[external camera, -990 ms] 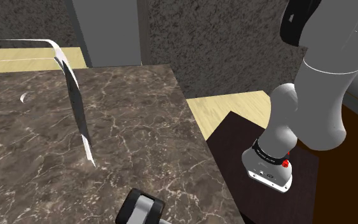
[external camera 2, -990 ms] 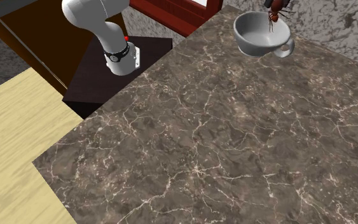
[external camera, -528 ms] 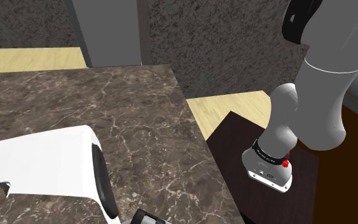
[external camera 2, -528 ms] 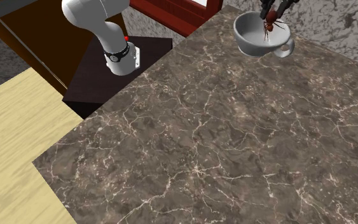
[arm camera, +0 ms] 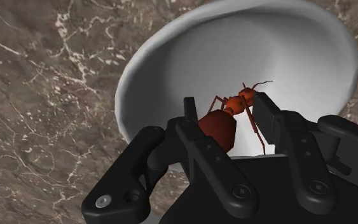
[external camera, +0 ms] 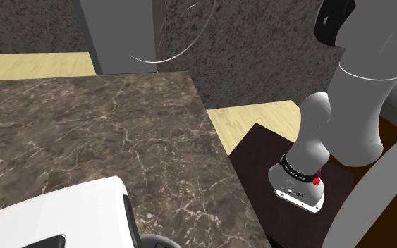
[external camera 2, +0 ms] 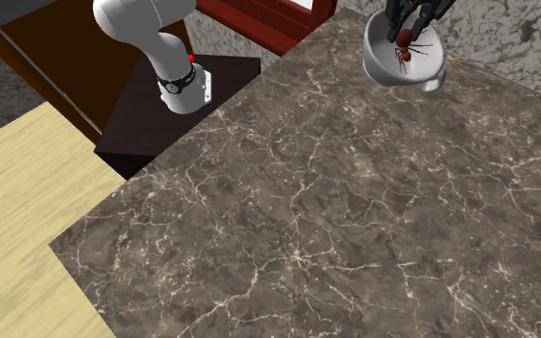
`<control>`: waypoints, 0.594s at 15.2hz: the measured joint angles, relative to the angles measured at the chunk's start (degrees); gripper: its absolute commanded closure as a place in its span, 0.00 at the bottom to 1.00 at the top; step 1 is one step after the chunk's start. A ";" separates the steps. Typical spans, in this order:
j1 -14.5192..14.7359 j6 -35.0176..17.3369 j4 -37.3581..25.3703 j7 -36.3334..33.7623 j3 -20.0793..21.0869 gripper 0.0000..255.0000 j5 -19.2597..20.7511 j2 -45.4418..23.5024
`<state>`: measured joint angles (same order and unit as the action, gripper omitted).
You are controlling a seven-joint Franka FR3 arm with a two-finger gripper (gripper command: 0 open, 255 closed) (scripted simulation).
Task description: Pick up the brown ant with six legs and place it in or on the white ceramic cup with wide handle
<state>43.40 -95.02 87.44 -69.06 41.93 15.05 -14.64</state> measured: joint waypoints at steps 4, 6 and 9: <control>-0.03 -0.05 0.05 0.00 -0.01 0.00 0.02 -0.02; -0.08 -0.10 0.23 0.01 -0.05 0.00 0.00 -0.07; -0.10 -0.14 0.27 0.02 -0.06 0.00 0.00 -0.07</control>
<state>43.30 -95.16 87.72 -69.04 41.87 15.05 -14.71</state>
